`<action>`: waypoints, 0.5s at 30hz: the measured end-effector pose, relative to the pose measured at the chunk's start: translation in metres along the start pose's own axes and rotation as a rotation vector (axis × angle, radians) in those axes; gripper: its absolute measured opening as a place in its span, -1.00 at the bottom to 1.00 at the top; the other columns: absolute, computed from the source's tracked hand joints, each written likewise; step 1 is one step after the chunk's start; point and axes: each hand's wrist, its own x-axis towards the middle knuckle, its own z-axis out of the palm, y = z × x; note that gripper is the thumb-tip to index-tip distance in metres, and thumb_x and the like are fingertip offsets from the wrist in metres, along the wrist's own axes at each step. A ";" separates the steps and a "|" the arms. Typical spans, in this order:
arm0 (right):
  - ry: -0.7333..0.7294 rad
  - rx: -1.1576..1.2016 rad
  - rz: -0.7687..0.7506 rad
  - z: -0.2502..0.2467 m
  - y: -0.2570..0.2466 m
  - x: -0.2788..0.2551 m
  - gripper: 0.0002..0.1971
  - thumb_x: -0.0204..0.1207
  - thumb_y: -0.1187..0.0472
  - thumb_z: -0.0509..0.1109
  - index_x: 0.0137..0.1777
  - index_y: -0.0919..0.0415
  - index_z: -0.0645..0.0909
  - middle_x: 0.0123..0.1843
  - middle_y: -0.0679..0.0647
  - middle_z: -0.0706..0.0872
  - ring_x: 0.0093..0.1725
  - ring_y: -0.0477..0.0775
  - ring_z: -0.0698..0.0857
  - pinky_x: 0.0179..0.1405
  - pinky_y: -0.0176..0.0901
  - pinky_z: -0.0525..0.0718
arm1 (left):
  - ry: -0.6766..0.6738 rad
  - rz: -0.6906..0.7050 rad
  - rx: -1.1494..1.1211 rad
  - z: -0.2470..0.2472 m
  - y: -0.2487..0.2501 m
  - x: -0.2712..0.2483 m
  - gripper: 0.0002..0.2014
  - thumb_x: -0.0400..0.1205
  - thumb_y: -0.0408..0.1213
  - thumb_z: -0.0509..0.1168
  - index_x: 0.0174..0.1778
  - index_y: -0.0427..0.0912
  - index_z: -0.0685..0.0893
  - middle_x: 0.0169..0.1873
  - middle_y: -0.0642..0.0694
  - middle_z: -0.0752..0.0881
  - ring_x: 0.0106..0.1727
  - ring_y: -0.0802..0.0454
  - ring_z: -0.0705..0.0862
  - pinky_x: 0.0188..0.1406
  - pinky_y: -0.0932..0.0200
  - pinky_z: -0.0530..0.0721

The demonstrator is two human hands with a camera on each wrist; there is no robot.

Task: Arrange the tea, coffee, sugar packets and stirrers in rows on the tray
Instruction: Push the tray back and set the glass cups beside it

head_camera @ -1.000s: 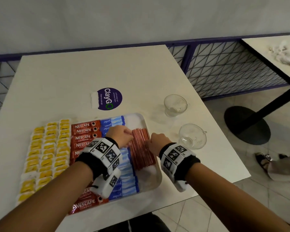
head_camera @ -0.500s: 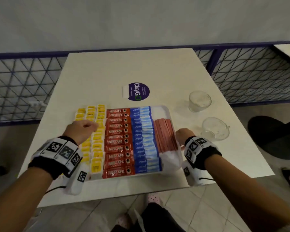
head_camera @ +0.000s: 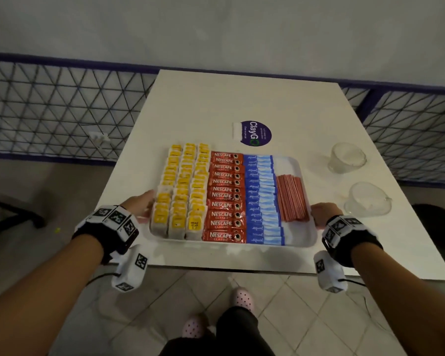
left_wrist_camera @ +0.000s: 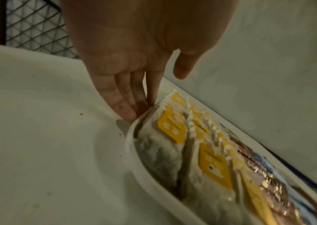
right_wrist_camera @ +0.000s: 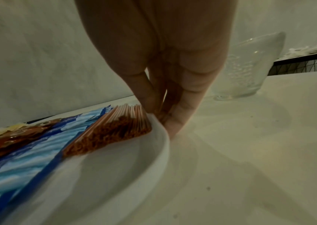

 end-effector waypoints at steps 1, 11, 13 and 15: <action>0.003 0.001 0.000 -0.001 -0.002 -0.004 -0.65 0.67 0.24 0.09 0.35 0.33 0.55 0.41 0.24 0.56 0.38 0.26 0.55 0.37 -0.02 0.48 | -0.015 -0.006 -0.044 0.001 0.001 -0.001 -0.61 0.73 -0.07 0.04 -0.34 -0.20 0.49 -0.37 -0.16 0.47 -0.37 -0.01 0.44 -0.24 0.17 0.48; 0.085 0.170 -0.057 -0.007 -0.008 0.030 -0.71 0.56 0.41 0.19 0.19 0.36 0.67 0.21 0.30 0.69 0.24 0.30 0.60 0.15 -0.12 0.48 | -0.027 -0.036 -0.101 0.001 0.033 0.021 -0.52 0.69 0.11 0.01 -0.21 -0.20 0.62 -0.30 -0.14 0.51 -0.27 -0.04 0.49 0.07 0.11 0.43; 0.092 0.200 -0.081 -0.013 -0.014 0.046 -0.71 0.57 0.40 0.20 0.19 0.35 0.67 0.20 0.30 0.70 0.24 0.30 0.60 0.15 -0.12 0.48 | 0.000 -0.037 -0.101 0.004 0.048 0.028 -0.53 0.69 0.08 0.01 -0.26 -0.20 0.61 -0.31 -0.15 0.49 -0.29 -0.04 0.47 -0.13 0.14 0.45; 0.098 0.220 -0.094 -0.021 -0.024 0.062 -0.71 0.57 0.39 0.20 0.20 0.35 0.67 0.21 0.29 0.70 0.24 0.30 0.61 0.17 -0.10 0.49 | 0.019 -0.036 -0.106 0.007 0.063 0.036 -0.54 0.70 0.06 0.02 -0.27 -0.20 0.60 -0.30 -0.15 0.48 -0.29 -0.04 0.46 -0.26 0.18 0.40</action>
